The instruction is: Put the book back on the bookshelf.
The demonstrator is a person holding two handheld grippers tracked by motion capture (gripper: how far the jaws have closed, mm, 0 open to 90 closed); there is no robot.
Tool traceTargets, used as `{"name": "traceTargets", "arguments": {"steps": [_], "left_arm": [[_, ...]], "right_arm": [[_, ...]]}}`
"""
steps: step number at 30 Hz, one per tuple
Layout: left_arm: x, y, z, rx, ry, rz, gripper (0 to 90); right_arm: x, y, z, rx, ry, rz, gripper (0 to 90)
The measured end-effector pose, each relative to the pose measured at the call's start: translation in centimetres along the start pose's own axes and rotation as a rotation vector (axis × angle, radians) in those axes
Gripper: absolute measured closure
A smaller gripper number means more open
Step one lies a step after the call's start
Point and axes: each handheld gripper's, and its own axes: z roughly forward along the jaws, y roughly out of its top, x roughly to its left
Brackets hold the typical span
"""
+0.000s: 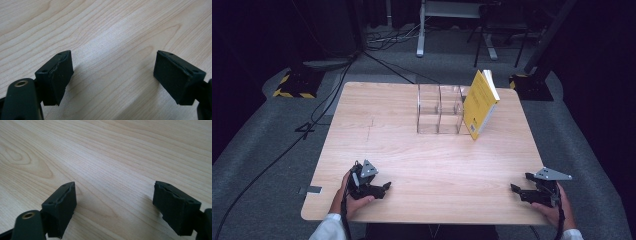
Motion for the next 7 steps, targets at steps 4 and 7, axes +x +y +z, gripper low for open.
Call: {"name": "traceTargets", "arguments": {"steps": [4, 7], "left_arm": [[0.01, 0.01, -0.01, 0.002, -0.002, -0.001, 16.7], [0.07, 0.09, 0.08, 0.000, 0.001, -0.003, 16.4]], "right_arm": [[0.00, 0.02, 0.02, 0.000, 0.001, 0.000, 19.4], [0.00, 0.02, 0.03, 0.000, 0.001, 0.000, 19.4]]}}
